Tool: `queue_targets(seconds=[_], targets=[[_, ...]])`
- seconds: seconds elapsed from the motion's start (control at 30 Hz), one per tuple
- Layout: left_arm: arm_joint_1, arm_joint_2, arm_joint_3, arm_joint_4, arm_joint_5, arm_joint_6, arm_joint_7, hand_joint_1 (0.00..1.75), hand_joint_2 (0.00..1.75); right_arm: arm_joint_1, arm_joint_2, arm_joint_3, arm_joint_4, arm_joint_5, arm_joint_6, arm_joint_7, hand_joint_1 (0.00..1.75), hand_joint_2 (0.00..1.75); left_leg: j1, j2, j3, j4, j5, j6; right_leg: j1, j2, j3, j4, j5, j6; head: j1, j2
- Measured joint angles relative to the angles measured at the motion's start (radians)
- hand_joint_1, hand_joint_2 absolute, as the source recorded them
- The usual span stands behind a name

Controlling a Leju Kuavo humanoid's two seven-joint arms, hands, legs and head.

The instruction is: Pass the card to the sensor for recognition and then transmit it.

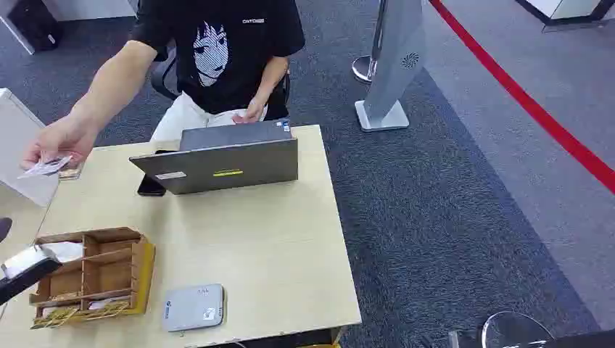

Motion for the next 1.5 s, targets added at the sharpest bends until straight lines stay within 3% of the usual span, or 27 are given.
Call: queue_targets(seconds=[0.27, 0.43, 0.47, 1.03, 1.17, 1.27, 1.5], targets=[[-0.100, 0.119, -0.069, 0.087, -0.227, 0.018, 0.030, 0.00, 1.75, -0.023, 0.001, -0.010, 0.019, 0.087, 0.023, -0.004, 0.00, 1.75, 0.000, 0.000, 0.000, 0.000, 0.000, 0.000, 0.000, 0.000, 0.000, 0.000, 0.000, 0.000, 0.000, 0.000], [-0.123, 0.157, -0.102, 0.128, -0.310, 0.019, 0.037, 0.00, 1.75, -0.031, 0.001, -0.022, 0.030, 0.121, 0.037, -0.009, 0.00, 1.75, 0.000, 0.000, 0.000, 0.000, 0.000, 0.000, 0.000, 0.000, 0.000, 0.000, 0.000, 0.000, 0.000, 0.000], [-0.125, 0.161, -0.106, 0.132, -0.312, 0.018, 0.037, 1.75, 1.75, -0.031, 0.001, -0.023, 0.032, 0.121, 0.037, -0.009, 0.00, 1.75, 0.000, 0.000, 0.000, 0.000, 0.000, 0.000, 0.000, 0.000, 0.000, 0.000, 0.000, 0.000, 0.000, 0.000], [-0.122, 0.178, -0.133, 0.160, -0.304, 0.029, 0.041, 1.75, 1.75, -0.034, 0.002, -0.025, 0.044, 0.099, 0.040, -0.010, 0.00, 1.75, 0.000, 0.000, -0.001, 0.000, 0.000, 0.000, 0.000, 0.000, 0.000, 0.000, 0.000, 0.000, 0.000, 0.000], [-0.093, 0.161, -0.132, 0.155, -0.299, 0.068, 0.035, 1.75, 1.75, -0.026, 0.002, -0.024, 0.044, 0.083, 0.029, -0.008, 0.00, 1.75, 0.000, 0.000, -0.001, 0.000, 0.000, 0.000, 0.000, 0.000, 0.000, 0.000, 0.000, 0.000, 0.000, 0.000], [-0.060, 0.123, -0.127, 0.119, -0.287, 0.128, 0.024, 1.75, 1.75, -0.018, 0.002, -0.023, 0.038, 0.056, 0.007, -0.002, 0.00, 1.75, -0.001, 0.000, -0.001, 0.000, 0.000, 0.000, 0.000, 0.000, 0.000, 0.000, 0.000, 0.000, 0.000, 0.000], [-0.057, 0.114, -0.127, 0.115, -0.286, 0.133, 0.024, 1.75, 1.75, -0.016, 0.002, -0.023, 0.036, 0.052, 0.003, 0.000, 0.00, 1.75, -0.001, 0.000, -0.001, 0.000, 0.000, 0.000, 0.000, 0.000, 0.000, 0.000, 0.000, 0.000, 0.000, 0.000]])
